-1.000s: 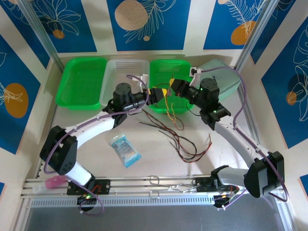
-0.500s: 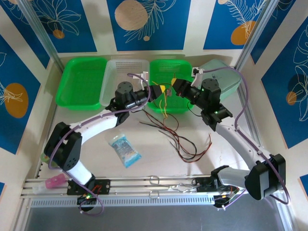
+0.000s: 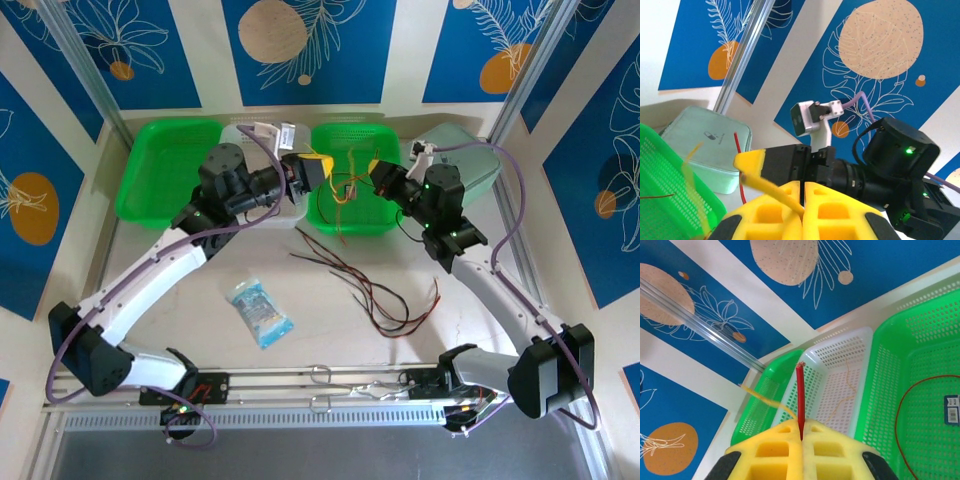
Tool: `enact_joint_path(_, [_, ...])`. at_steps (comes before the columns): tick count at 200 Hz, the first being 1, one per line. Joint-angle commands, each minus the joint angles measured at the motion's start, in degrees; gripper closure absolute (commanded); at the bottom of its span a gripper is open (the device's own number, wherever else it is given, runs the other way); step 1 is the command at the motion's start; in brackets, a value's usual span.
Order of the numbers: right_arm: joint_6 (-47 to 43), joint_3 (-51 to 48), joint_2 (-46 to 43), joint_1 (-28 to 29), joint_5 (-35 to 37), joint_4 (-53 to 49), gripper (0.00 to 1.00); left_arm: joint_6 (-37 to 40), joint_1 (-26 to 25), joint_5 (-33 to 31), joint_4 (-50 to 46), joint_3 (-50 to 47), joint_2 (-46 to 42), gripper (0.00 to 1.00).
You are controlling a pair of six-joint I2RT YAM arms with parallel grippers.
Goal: Untangle the cables
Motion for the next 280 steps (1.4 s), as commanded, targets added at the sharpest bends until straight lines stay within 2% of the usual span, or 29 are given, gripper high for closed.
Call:
enact_joint_path(1, [-0.1,-2.2,0.9,-1.1,5.1,-1.2,1.0,2.6,-0.2,-0.2,-3.6,2.5,-2.6,1.0])
enact_joint_path(14, [0.5,-1.9,0.7,-2.6,4.2,-3.4,1.0,3.0,0.3,-1.0,-4.8,2.9,-3.7,1.0])
enact_joint_path(43, [-1.4,-0.8,-1.7,-4.6,2.7,-6.3,1.0,5.7,3.5,-9.5,-12.8,2.1,-6.5,1.0])
enact_joint_path(81, [-3.5,0.2,-4.5,-6.8,1.8,-9.3,1.0,7.4,9.4,-10.4,-15.9,-2.1,-10.0,1.0])
enact_joint_path(136, [-4.5,2.2,-7.7,-6.4,1.2,-11.4,1.0,10.5,13.1,-13.1,-23.4,-4.2,-13.0,1.0])
enact_joint_path(164, [-4.1,2.4,-9.3,-0.1,1.3,-11.8,1.0,7.1,13.2,-12.4,-22.1,-3.6,-12.1,1.0])
enact_joint_path(192, [-5.3,2.2,-11.4,11.5,8.4,-11.6,1.0,4.1,13.1,-12.2,-21.1,-1.8,-9.9,1.0])
enact_joint_path(205, [-6.3,3.3,-11.7,14.9,10.7,-11.9,1.0,4.2,13.0,-11.7,-20.9,-1.3,-9.3,1.0])
enact_joint_path(244, [-11.8,9.3,-8.6,19.8,8.0,-11.0,1.0,4.1,12.2,-8.3,-19.8,-1.1,-8.0,1.0])
enact_joint_path(280, [-20.3,17.8,-0.4,19.3,5.9,-8.5,1.0,6.9,10.5,-5.7,-21.3,-0.8,-7.5,1.0])
